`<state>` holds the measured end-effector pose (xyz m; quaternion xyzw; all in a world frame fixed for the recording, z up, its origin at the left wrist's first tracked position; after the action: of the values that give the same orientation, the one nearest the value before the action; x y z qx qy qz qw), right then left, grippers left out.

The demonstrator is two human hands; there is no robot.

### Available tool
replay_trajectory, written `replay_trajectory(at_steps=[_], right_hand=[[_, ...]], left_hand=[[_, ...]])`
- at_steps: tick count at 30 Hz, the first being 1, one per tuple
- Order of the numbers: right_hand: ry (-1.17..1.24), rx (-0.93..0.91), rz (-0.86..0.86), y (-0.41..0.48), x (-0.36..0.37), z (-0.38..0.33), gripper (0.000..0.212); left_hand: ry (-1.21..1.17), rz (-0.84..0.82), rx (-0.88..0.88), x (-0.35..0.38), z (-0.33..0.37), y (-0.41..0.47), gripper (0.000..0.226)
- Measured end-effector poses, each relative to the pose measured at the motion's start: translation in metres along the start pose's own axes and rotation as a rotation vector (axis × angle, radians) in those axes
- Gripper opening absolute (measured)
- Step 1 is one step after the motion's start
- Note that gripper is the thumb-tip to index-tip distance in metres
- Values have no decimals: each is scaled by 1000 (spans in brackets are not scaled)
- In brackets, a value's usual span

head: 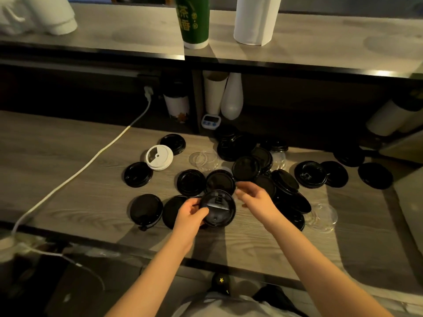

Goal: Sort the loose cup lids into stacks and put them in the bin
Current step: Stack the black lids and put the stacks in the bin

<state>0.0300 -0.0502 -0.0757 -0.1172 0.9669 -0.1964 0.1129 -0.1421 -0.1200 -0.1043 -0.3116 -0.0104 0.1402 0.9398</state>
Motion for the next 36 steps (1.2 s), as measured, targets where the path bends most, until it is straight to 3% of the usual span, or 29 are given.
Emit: replay_trajectory(at_steps=[3,6,10,17,20,23,27,36], right_hand=[[-463,-167,117,24,5,-22,44],[-838,-173,75,43,23,-29,55],[-965,-141,87,55,31,-27,55],[-630,-92,154,59,16,-24,43],[-446,-55,194,53,2,-26,40],[-114,4,216,42,-8,-22,28],[356,42,80,20,1,-22,10],[569,-1,-8,0,-15,-35,6]], left_hand=[[-54,123,6,-26,1,4,29],[-108,194,12,-43,3,6,31],[-142,276,16,-61,3,10,30],[-227,267,10,-62,9,12,20],[-228,239,-9,-55,13,13,30],[-232,209,5,-47,18,13,30],[-241,148,37,-32,28,11,32],[-203,154,75,-27,33,4,22]])
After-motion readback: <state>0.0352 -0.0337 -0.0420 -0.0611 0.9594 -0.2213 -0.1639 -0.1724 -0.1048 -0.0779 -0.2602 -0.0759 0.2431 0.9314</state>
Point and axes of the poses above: each hand's wrist, its own y-axis towards the middle knuckle, its own x-axis out of the palm, z = x × y, the point moved 7 cm from there along y, towards the middle knuckle, and after that the axes turned 5 degrees about y, right-handed, at the moved point
